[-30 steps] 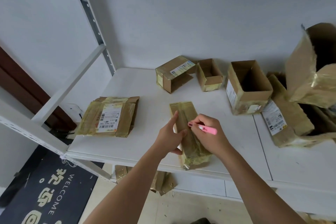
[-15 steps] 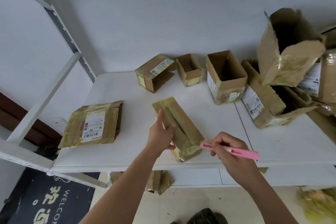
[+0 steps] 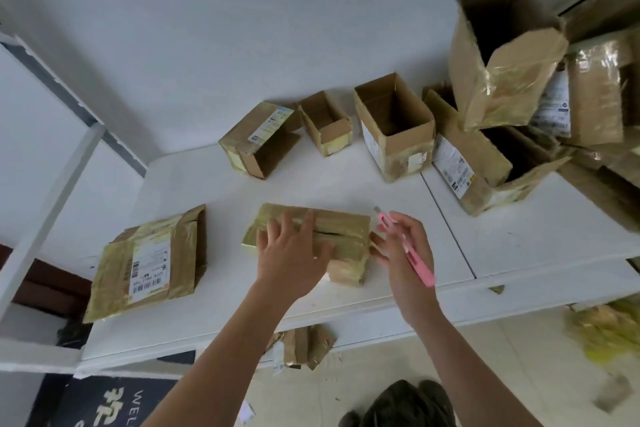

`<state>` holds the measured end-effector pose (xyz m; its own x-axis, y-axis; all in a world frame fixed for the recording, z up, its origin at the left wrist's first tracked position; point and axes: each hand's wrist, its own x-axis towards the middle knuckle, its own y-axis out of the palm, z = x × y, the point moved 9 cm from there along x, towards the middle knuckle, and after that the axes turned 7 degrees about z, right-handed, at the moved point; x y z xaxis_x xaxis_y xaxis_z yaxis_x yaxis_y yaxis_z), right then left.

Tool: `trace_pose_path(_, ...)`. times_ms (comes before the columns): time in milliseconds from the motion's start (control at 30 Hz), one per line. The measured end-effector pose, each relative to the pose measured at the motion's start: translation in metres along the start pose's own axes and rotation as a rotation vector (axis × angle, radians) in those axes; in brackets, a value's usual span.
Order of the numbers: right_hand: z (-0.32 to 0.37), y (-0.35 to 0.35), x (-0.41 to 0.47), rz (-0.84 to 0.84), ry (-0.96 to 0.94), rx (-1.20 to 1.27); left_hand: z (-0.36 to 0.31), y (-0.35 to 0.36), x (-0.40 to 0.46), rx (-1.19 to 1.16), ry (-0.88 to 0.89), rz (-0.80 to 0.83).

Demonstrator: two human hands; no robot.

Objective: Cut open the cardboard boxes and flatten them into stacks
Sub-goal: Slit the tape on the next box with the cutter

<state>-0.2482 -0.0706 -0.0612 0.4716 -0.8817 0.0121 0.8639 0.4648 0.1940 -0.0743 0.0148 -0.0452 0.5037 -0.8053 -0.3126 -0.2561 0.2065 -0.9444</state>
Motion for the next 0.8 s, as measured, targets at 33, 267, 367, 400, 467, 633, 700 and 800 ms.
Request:
trace_pose_path(33, -0.001, -0.003, 0.010, -0.009, 0.003, 0.010, -0.001, -0.003, -0.001, 0.044, -0.011, -0.026)
trace_pose_path(267, -0.003, -0.013, 0.016, -0.111, -0.006, 0.147, 0.000, 0.015, 0.006, -0.027, 0.101, -0.043)
trace_pose_path(367, -0.013, -0.012, 0.012, -0.096, 0.007, 0.160, 0.002, 0.017, 0.010, -0.024, 0.105, -0.045)
trace_pose_path(400, -0.017, -0.012, 0.013, -0.088, 0.015, 0.148, 0.001, 0.018, 0.010, -0.016, 0.114, -0.040)
trace_pose_path(467, -0.022, -0.011, 0.016, -0.081, 0.026, 0.111, 0.001, 0.020, 0.011, -0.003, 0.127, -0.022)
trace_pose_path(633, -0.022, -0.012, 0.019, -0.078, 0.013, 0.063, 0.002, 0.021, 0.012, -0.003, 0.135, -0.030)
trace_pose_path(700, -0.021, -0.011, 0.022, -0.079, 0.010, 0.037, 0.002, 0.022, 0.012, 0.001, 0.132, -0.030)
trace_pose_path(800, -0.018, -0.010, 0.024, -0.084, 0.006, -0.004, 0.002, 0.022, 0.012, 0.008, 0.133, -0.028)
